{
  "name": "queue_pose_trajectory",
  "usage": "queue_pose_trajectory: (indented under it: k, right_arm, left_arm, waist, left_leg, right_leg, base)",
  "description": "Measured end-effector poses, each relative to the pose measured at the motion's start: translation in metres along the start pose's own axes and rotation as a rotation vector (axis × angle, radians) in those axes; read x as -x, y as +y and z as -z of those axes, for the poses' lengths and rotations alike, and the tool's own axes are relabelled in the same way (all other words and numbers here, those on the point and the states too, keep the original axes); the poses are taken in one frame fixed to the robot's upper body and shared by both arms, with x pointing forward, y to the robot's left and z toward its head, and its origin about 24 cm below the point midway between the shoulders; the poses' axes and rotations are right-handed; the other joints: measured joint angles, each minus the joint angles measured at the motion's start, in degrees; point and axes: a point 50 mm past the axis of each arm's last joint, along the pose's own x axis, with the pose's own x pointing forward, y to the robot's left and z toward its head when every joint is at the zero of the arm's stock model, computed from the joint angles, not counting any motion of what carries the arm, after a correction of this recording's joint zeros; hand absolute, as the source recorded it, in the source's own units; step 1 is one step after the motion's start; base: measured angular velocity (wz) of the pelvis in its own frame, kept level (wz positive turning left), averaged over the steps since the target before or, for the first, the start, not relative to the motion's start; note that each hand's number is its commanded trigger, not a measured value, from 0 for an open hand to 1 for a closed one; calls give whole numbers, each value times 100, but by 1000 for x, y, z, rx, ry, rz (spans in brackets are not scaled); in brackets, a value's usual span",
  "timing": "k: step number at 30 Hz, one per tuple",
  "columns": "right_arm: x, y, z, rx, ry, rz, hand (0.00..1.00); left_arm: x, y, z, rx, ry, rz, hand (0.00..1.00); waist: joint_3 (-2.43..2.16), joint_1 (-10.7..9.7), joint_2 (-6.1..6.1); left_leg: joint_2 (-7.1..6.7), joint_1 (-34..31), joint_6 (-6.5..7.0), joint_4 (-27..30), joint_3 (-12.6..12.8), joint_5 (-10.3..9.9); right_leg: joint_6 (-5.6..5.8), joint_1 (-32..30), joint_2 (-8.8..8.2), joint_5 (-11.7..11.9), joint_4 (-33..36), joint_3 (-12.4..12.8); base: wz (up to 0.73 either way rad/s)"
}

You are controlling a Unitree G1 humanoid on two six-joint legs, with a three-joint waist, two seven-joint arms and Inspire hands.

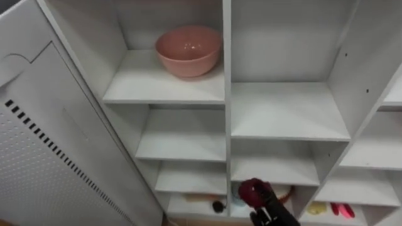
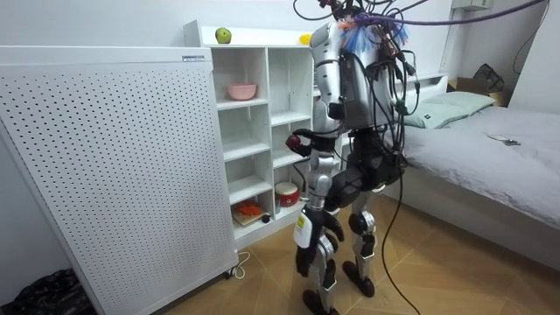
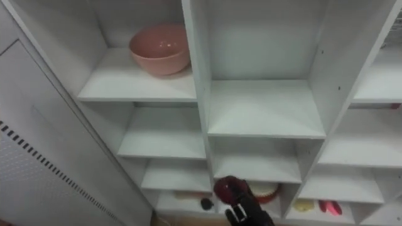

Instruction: Arrange fruit in the closet

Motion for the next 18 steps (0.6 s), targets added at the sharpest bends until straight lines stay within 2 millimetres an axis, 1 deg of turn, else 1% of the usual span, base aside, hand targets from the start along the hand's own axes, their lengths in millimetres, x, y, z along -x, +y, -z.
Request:
queue_pose_trajectory:
  k: [4,5,7,10,11,14,15,16,17,18]
  right_arm:
    - [-9,3,-10,-61,-28,34,100]
    - [-12,4,-15,-94,-39,40,100]
    - [-14,9,-24,-129,-60,35,100]
    - [-19,24,-41,-168,-101,3,100]
    - [-21,31,-51,-167,-121,-9,100]
    - [-22,44,-70,-166,-166,-43,100]
    - [-23,50,-78,-157,-182,-55,100]
    - [-24,52,-81,-151,-188,-58,100]
    - [-25,58,-89,-141,-201,-62,100]
    - [-26,62,-94,-134,-210,-68,100]
  left_arm:
    - [1,-2,-10,11,-40,-2,0]
    - [1,-3,-13,22,-50,0,0]
    - [2,-3,-16,32,-59,3,0]
    - [2,-3,-18,30,-68,0,0]
    - [2,-3,-19,34,-75,-7,0]
    - [2,-1,-24,36,-99,-26,0]
    - [3,0,-27,35,-112,-28,0]
    - [3,0,-28,33,-116,-28,0]
    - [3,1,-31,20,-129,-32,0]
    - [3,3,-33,15,-138,-37,0]
  waist:
    - [-5,90,7]
    - [-6,98,6]
    - [-7,99,4]
    - [-9,95,1]
    - [-9,106,1]
    - [-10,108,-8]
    - [-8,114,-11]
    - [-5,107,-17]
    - [-3,105,-46]
    - [2,120,-69]
  left_leg:
    - [-9,-392,2,174,26,0]
    - [-43,-503,13,186,28,19]
    - [-83,-632,20,192,35,52]
    - [-143,-838,37,227,50,87]
    - [-159,-917,43,303,53,90]
    - [-168,-1108,60,439,66,80]
    - [-169,-1207,74,526,69,68]
    - [-177,-1253,81,562,70,62]
    - [-179,-1355,88,630,75,54]
    - [-172,-1459,85,732,80,24]
  right_leg:
    - [-35,-439,-38,-25,251,44]
    - [-54,-575,-113,-49,359,1]
    - [-69,-746,-189,-83,476,-14]
    - [-71,-1011,-269,-119,632,10]
    - [-65,-1096,-288,-129,712,25]
    - [-47,-1272,-309,-166,842,70]
    - [-56,-1361,-334,-185,923,55]
    - [-63,-1408,-359,-203,951,35]
    - [-73,-1516,-399,-230,1051,8]
    - [-90,-1612,-398,-243,1124,5]
  base:
    - [2]
    - [13]
    - [13]
    - [8]
    - [8]
    - [9]
    - [12]
    - [10]
    - [7]
    - [3]
